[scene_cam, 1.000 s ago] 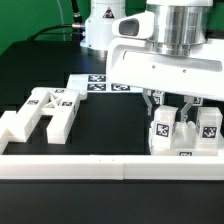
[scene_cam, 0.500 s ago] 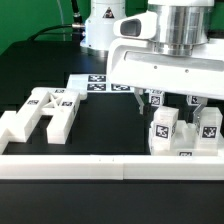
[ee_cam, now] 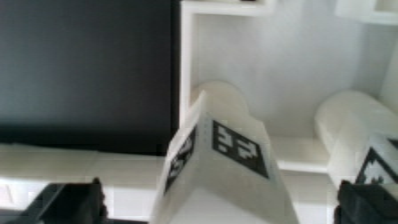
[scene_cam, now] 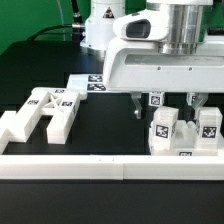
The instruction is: Assemble chair
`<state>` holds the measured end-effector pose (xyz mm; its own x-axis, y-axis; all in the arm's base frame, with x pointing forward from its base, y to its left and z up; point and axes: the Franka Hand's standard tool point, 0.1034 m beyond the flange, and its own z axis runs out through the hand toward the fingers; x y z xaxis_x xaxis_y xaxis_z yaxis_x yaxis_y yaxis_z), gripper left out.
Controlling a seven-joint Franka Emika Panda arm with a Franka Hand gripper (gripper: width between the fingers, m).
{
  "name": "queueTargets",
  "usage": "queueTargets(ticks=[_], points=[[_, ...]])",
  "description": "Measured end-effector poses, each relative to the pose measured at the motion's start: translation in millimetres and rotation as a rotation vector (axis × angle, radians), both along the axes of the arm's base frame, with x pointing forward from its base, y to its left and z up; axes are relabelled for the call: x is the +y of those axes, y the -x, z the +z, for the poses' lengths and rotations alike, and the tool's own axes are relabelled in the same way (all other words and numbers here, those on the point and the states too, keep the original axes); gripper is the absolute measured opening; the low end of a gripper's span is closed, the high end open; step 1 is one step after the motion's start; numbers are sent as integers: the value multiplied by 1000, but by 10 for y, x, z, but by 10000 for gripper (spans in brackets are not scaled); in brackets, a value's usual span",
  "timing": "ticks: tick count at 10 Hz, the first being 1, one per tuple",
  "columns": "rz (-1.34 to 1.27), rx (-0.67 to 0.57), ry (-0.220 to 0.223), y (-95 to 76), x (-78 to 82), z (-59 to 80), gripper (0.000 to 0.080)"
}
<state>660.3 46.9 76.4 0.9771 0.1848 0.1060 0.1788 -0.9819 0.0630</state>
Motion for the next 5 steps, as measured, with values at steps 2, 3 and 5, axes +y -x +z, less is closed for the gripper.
queueTargets(ticks=[2, 3, 5], points=[[128, 6, 16, 1, 5, 0, 648], [204, 9, 25, 1, 9, -1, 648], [299, 12, 36, 1, 21, -1, 648]])
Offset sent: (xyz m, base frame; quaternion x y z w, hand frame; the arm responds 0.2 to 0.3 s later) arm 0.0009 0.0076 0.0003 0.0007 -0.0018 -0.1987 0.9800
